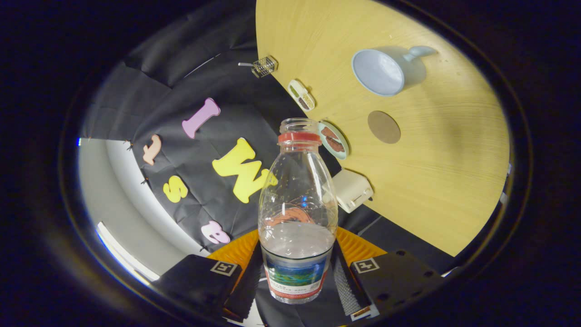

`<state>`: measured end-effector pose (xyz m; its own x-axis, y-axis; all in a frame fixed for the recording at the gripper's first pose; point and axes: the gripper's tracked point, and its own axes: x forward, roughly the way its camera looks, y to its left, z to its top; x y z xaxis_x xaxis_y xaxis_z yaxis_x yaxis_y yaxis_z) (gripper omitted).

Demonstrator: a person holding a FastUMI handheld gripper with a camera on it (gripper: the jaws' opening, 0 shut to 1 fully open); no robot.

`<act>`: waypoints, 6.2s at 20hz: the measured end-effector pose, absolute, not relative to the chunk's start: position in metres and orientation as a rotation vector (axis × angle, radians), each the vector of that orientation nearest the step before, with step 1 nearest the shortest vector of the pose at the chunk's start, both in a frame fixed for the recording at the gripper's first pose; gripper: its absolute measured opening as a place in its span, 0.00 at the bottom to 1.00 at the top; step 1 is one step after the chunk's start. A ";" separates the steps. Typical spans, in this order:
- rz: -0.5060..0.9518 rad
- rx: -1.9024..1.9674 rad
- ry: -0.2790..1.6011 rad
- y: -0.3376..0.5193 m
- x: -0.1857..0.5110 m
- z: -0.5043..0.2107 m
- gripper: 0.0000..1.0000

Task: Take the bottle from table, then pour the juice into the cup, finally place the bottle on the coaster

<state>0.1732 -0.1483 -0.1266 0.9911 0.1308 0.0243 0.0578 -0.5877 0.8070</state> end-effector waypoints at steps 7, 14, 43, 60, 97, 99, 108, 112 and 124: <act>0.042 2.195 0.147 -0.157 0.181 -0.159 0.77; -0.011 1.989 0.184 -0.143 0.187 -0.183 0.77; -0.143 0.370 0.067 -0.098 0.252 -0.179 0.78; -0.198 -0.043 0.051 -0.135 0.329 -0.251 0.80; -0.195 0.008 0.051 -0.150 0.310 -0.275 1.00; -0.193 0.003 0.050 -0.148 0.299 -0.268 1.00; -0.157 -0.068 0.031 -0.144 0.223 -0.217 1.00; -0.156 -0.087 0.001 -0.137 0.181 -0.182 1.00; -0.053 0.001 -0.062 -0.073 0.047 -0.048 1.00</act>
